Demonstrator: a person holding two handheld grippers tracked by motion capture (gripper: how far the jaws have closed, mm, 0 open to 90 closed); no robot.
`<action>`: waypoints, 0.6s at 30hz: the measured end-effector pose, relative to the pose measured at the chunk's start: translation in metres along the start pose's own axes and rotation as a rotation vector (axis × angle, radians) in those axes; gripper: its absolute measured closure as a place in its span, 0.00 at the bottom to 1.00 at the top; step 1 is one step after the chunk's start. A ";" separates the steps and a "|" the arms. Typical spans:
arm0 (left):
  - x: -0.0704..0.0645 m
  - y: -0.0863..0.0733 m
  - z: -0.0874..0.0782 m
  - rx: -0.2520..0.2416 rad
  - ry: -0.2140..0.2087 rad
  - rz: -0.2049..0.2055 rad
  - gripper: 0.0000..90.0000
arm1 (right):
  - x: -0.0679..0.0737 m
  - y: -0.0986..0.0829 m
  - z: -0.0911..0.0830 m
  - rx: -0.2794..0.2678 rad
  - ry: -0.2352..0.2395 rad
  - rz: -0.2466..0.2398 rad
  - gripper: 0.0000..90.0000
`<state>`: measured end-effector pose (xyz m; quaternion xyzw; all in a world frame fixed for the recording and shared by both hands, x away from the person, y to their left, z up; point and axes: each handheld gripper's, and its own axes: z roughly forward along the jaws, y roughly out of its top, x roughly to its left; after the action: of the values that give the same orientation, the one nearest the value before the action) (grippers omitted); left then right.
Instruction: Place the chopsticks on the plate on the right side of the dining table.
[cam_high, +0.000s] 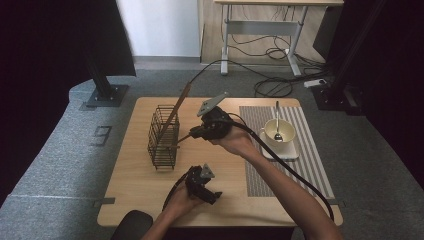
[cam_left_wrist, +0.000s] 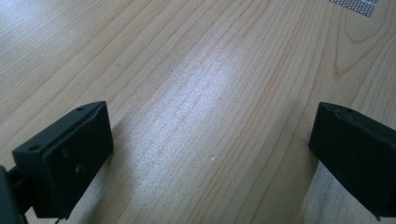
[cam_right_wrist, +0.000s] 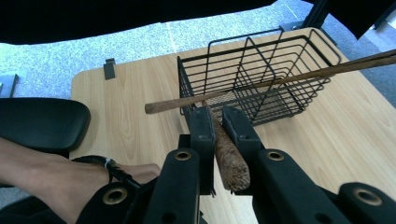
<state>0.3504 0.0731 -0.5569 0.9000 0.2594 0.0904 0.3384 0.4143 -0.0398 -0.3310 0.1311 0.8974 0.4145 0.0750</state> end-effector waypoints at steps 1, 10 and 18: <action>0.000 0.000 0.000 0.000 0.000 0.001 0.00 | 0.000 0.000 -0.003 -0.004 -0.005 0.001 0.91; 0.000 0.000 0.000 0.000 0.001 0.001 0.00 | -0.004 0.002 -0.022 -0.014 -0.013 0.012 0.91; 0.000 0.000 0.000 -0.001 0.002 -0.002 0.00 | -0.008 0.003 -0.047 -0.044 -0.042 0.028 0.91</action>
<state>0.3505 0.0726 -0.5570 0.8995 0.2605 0.0909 0.3387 0.4113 -0.0743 -0.2977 0.1506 0.8844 0.4324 0.0907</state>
